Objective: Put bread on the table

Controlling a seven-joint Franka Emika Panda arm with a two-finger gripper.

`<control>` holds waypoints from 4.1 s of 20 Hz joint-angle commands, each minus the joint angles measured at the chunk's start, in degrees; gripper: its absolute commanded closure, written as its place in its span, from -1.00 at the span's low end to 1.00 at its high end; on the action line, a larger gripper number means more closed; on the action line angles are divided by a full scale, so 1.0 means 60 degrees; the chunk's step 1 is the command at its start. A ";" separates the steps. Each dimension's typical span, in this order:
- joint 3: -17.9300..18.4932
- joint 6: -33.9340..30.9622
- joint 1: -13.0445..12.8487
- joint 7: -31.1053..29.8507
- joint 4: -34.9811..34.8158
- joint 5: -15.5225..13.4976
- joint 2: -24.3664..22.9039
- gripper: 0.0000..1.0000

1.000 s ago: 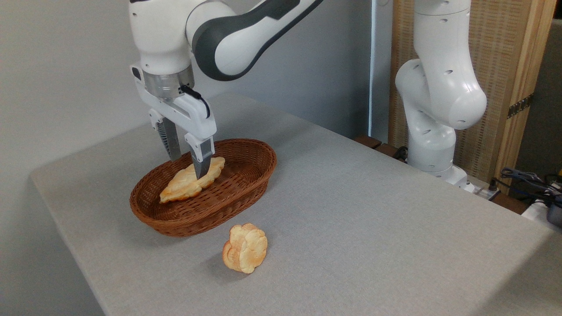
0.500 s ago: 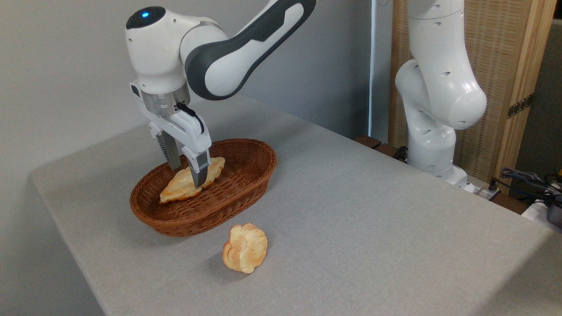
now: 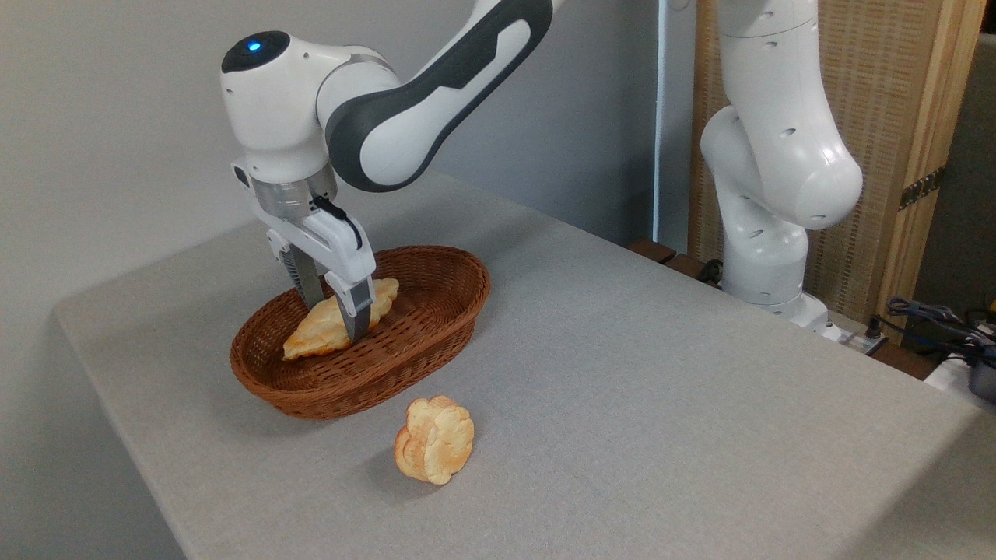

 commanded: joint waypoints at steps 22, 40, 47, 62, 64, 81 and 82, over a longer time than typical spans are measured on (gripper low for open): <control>0.0218 -0.0192 0.0179 0.0032 0.0097 0.0191 -0.1022 0.26; 0.2928 -0.2449 0.0239 0.2097 0.0097 0.1231 -0.2196 0.14; 0.3734 -0.2712 0.0253 0.3648 0.0024 0.1231 -0.2255 0.08; 0.4042 -0.3855 0.0224 0.5570 -0.0416 0.1245 -0.2269 -1.00; 0.4042 -0.3841 0.0224 0.5570 -0.0416 0.1245 -0.2269 -1.00; 0.3925 -0.3301 0.0180 0.5497 -0.0269 0.1216 -0.2767 -1.00; 0.3881 -0.3110 0.0151 0.5467 -0.0255 0.1245 -0.2825 -1.00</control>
